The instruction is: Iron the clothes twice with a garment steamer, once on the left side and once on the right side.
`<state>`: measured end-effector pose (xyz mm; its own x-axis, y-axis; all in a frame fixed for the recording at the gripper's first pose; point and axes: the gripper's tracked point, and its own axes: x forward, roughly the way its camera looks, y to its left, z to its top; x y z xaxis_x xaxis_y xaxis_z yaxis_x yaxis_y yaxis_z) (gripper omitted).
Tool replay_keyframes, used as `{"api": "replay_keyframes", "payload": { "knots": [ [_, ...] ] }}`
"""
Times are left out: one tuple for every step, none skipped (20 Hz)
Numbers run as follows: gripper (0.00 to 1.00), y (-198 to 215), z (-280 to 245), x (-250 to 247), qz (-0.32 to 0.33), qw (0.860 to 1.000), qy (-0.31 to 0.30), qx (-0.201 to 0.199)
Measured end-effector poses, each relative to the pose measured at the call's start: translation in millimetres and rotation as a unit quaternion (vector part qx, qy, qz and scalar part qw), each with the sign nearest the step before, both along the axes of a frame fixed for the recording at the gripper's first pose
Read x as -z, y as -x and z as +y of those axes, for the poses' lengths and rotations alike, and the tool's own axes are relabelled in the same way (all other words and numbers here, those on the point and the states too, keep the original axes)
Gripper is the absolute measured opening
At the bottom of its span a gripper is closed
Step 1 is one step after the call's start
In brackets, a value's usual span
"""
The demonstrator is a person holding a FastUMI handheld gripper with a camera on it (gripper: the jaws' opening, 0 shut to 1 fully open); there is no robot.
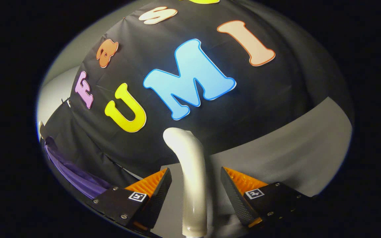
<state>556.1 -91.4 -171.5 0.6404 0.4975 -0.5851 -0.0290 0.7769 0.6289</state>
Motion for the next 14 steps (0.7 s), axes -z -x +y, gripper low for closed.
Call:
{"api": "replay_keyframes", "payload": {
  "knots": [
    [0.91, 2.2, 2.1, 6.1, 0.013, 1.000, -0.008, -0.008],
    [0.87, 3.8, 5.4, 11.2, 0.024, 0.999, -0.019, -0.014],
    [0.86, 7.4, 9.4, 16.9, 0.040, 0.998, -0.036, -0.020],
    [0.82, 10.2, 13.3, 21.6, 0.058, 0.996, -0.057, -0.026],
    [0.80, 10.7, 19.9, 21.2, 0.071, 0.994, -0.080, -0.025],
    [0.74, 9.6, 24.3, 19.9, 0.076, 0.992, -0.101, -0.026],
    [0.63, 7.8, 28.3, 17.4, 0.078, 0.989, -0.122, -0.024],
    [0.53, 7.9, 30.0, 17.5, 0.080, 0.988, -0.131, -0.021],
    [0.43, 8.0, 30.1, 18.8, 0.079, 0.988, -0.133, -0.023],
    [0.42, 9.7, 27.8, 16.7, 0.078, 0.987, -0.135, -0.024],
    [0.40, 12.3, 27.3, 14.3, 0.077, 0.988, -0.135, -0.023],
    [0.37, 13.6, 23.9, 11.5, 0.073, 0.988, -0.132, -0.016],
    [0.36, 12.4, 20.3, 6.9, 0.062, 0.990, -0.128, -0.008],
    [0.34, 13.1, 16.1, -0.6, 0.049, 0.991, -0.127, 0.002]
  ]
}}
